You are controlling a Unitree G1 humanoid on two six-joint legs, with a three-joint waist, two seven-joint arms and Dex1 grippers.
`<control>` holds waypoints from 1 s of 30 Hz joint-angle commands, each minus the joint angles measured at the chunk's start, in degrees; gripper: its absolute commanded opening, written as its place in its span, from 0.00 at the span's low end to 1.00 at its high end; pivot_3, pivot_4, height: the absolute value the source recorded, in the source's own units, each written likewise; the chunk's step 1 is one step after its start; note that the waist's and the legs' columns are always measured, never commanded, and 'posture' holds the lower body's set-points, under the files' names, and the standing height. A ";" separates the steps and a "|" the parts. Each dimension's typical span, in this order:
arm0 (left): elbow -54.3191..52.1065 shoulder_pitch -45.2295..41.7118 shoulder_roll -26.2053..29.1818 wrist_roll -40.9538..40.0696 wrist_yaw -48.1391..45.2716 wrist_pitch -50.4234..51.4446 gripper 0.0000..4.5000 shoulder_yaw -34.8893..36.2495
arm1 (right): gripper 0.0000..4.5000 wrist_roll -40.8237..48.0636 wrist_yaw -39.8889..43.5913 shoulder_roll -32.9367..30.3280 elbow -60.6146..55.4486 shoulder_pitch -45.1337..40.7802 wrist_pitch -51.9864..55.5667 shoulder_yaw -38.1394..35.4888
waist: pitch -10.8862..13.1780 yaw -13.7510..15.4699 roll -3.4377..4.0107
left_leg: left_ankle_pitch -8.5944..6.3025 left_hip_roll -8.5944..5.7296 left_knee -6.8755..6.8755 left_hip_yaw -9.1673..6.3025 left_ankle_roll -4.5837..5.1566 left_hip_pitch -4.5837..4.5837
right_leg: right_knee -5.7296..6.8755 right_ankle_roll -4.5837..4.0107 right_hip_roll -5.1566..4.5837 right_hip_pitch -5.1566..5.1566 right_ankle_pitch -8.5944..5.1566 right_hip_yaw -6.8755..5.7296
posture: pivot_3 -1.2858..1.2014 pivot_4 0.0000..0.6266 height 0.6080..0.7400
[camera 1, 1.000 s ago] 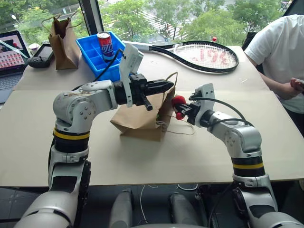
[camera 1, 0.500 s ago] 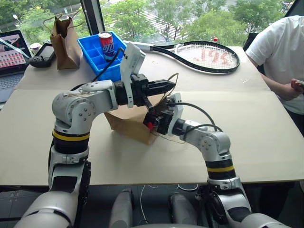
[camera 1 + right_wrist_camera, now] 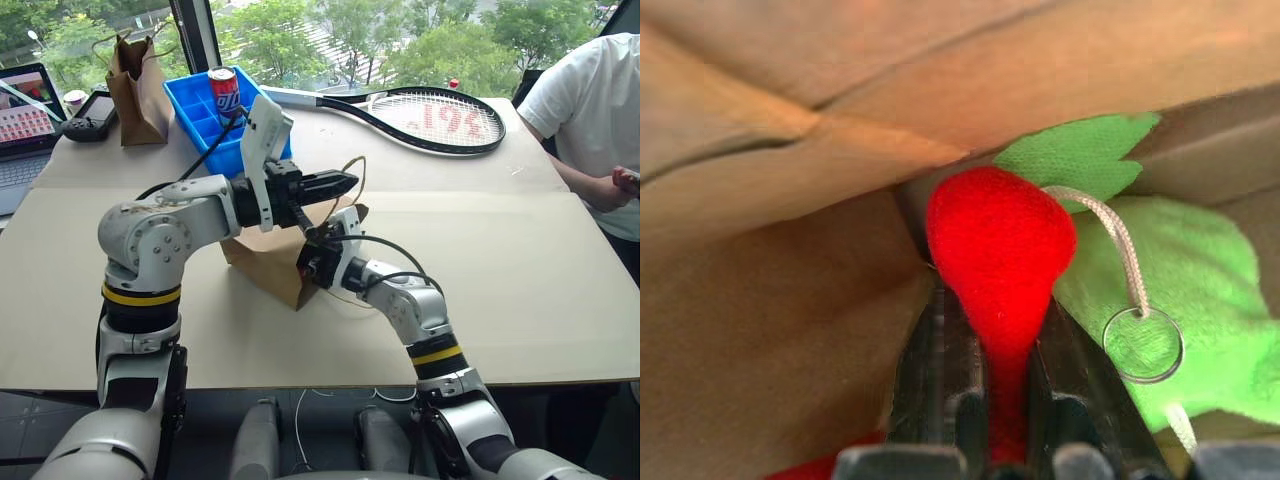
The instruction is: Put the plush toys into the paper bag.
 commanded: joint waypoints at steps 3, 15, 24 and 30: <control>-2.16 0.06 -0.16 -1.63 0.11 -0.46 0.00 0.86 | 0.63 -5.45 3.02 -3.53 -2.28 1.33 -5.81 3.61 | 0.00 -0.02 0.00 | 0.00 0.00 0.00 0.00 0.00 0.00 | 0.01 0.00 0.00 -0.01 0.00 0.00 | 0.52 0.24 0.96; -1.74 0.87 0.43 -1.19 -2.03 -1.38 0.00 -0.16 | 0.99 -5.25 1.58 -8.66 -12.47 4.16 -1.12 0.89 | 0.00 0.06 0.00 | 0.01 0.00 -0.01 0.00 -0.02 0.01 | 0.01 0.00 0.00 -0.01 0.00 0.00 | 0.52 0.24 0.96; -1.37 1.22 -0.08 -0.90 -2.06 -2.28 0.00 -0.46 | 0.99 2.24 -0.05 -14.81 -24.19 5.91 11.53 -6.62 | 0.00 0.31 0.00 | 0.02 0.00 -0.01 0.01 -0.03 0.00 | -0.01 0.00 -0.02 0.01 0.00 0.00 | 0.52 0.24 0.96; -1.10 1.47 -0.06 -0.61 -2.29 -2.87 0.00 -0.56 | 0.99 10.48 -2.16 -21.90 -33.33 8.73 25.30 -15.16 | 0.00 0.27 0.00 | 0.02 0.00 -0.01 0.01 -0.02 0.00 | -0.03 -0.01 -0.02 0.02 0.00 0.00 | 0.52 0.24 0.96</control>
